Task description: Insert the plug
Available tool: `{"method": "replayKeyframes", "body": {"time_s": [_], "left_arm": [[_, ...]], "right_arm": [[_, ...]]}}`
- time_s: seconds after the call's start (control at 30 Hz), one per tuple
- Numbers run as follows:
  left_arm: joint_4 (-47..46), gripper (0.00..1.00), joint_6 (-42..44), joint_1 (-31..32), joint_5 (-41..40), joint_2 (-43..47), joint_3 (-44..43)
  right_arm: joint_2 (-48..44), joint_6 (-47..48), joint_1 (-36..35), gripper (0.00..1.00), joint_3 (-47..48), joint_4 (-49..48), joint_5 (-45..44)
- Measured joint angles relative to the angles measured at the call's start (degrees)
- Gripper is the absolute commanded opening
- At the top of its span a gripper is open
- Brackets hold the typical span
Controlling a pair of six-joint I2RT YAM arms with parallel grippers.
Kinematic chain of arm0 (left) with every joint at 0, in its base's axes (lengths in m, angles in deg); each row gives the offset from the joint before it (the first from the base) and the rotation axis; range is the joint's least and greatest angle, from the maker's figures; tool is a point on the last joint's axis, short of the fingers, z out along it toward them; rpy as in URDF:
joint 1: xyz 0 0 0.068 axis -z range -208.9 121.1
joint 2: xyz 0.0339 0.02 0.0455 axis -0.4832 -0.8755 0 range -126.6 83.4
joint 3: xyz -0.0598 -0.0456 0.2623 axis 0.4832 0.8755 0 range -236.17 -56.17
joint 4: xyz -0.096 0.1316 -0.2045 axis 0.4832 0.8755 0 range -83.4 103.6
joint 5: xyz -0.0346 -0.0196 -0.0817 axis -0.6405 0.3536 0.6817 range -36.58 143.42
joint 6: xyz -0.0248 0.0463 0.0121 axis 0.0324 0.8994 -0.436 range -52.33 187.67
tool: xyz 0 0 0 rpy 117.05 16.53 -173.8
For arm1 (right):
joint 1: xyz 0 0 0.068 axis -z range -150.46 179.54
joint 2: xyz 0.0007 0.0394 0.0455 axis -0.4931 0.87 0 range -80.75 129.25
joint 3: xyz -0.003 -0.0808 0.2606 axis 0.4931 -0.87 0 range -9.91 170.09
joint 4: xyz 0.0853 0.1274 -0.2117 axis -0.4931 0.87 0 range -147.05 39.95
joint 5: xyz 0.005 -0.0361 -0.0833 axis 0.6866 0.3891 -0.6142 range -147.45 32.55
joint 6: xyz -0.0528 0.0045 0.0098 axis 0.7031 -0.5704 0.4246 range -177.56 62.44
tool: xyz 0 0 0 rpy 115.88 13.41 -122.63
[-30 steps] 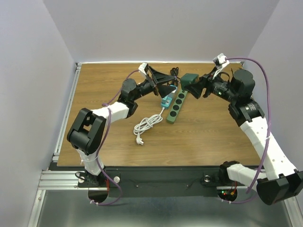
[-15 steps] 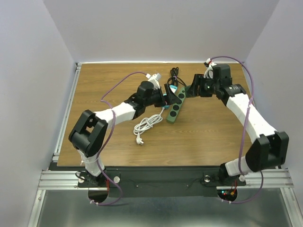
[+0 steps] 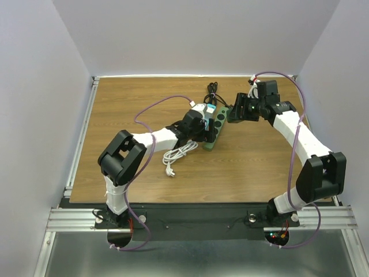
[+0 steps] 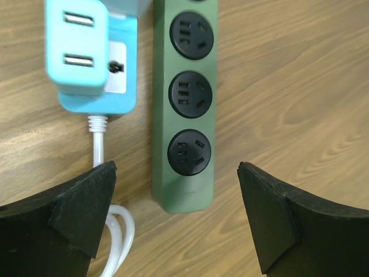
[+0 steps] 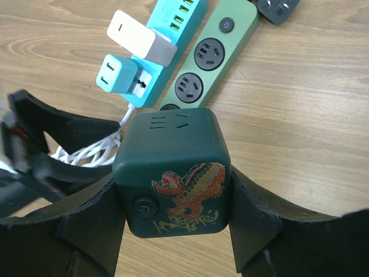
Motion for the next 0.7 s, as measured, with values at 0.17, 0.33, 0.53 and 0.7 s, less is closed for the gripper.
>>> {"method": "replayKeyframes", "body": {"time_s": [0.17, 0.33, 0.53, 0.7], "left_arm": [[2.3, 0.99, 3.0, 3.5, -4.8, -3.7, -2.9], [4.1, 0.99, 5.2, 5.6, -8.0, -5.0, -4.9], [7.8, 0.92, 7.3, 7.6, -13.9, -9.3, -10.3], [11.6, 0.74, 8.5, 9.0, -19.8, -11.7, -11.7]], "right_arm": [[-0.5, -0.2, 1.4, 0.0, -0.3, 0.0, -0.6], [-1.5, -0.2, 2.4, 0.0, -0.3, 0.0, -0.9], [-1.7, -0.4, 2.6, 0.0, -0.9, 0.0, -0.9], [-2.2, -0.4, 2.7, 0.0, -1.2, 0.3, -0.8]]}}
